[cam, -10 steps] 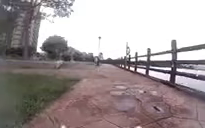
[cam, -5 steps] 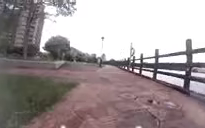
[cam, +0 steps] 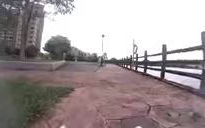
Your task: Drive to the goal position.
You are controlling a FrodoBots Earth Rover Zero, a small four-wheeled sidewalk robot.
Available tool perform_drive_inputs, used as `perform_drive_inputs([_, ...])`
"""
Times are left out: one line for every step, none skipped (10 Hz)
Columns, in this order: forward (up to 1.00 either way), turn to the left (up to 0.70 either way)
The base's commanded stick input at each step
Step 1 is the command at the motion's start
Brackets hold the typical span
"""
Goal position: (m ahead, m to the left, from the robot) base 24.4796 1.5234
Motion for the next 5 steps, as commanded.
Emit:
perform_drive_inputs([1.00,0.07])
perform_drive_inputs([1.00,0.07])
perform_drive_inputs([1.00,0.07])
perform_drive_inputs([1.00,0.07])
perform_drive_inputs([1.00,0.07])
